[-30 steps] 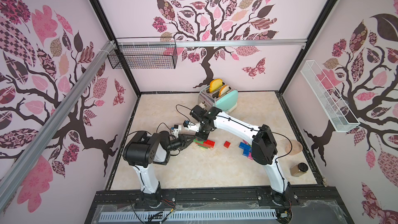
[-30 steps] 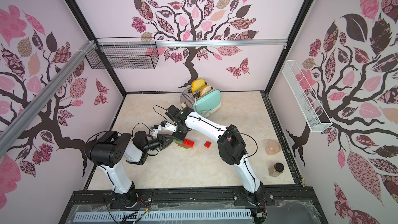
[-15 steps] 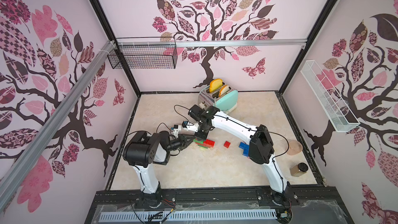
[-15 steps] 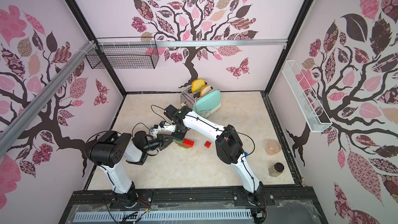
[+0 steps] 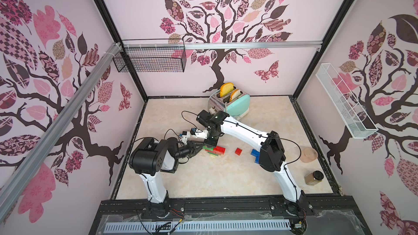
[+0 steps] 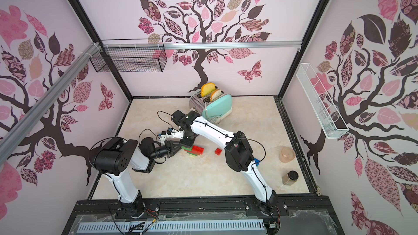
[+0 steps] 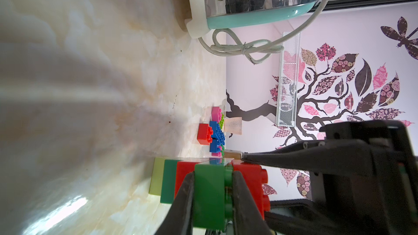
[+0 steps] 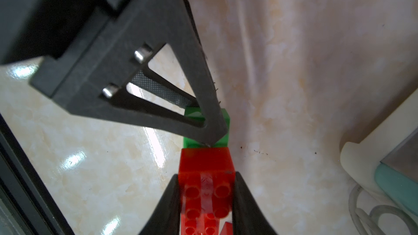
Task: Assemble a heart with lego
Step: Assemble the lego brick with the lego brick.
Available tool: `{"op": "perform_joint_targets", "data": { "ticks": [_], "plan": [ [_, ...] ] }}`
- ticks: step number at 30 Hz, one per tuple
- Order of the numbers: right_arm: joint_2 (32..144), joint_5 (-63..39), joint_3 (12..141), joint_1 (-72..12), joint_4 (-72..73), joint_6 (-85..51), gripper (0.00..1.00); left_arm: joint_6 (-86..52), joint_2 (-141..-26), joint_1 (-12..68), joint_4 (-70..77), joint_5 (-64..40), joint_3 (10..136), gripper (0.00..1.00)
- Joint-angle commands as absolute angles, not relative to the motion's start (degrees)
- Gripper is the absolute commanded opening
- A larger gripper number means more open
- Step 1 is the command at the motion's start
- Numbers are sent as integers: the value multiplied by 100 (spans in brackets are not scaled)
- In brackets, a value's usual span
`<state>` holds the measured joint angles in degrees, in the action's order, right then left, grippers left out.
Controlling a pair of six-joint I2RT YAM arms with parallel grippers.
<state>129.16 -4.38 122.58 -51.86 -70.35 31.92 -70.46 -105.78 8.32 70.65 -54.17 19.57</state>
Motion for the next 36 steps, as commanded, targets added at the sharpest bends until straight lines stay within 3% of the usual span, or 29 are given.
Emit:
{"op": "perform_joint_targets", "data": {
  "ticks": [1, 12, 28, 36],
  "plan": [
    [13057, -351, 12003, -5274, -7038, 3340, 21, -6882, -10604, 836, 7198, -5430, 1918, 13],
    [12891, -374, 11767, -5329, -6534, 3190, 21, -6882, -10602, 839, 7198, -5431, 1915, 13],
    [13430, -158, 12320, -5379, -7263, 2831, 21, -6899, -10568, 837, 7200, -5429, 1914, 13],
    [13167, 236, 11558, -5499, -6607, 2620, 18, -6899, -10576, 842, 7198, -5424, 1916, 13]
  ]
}}
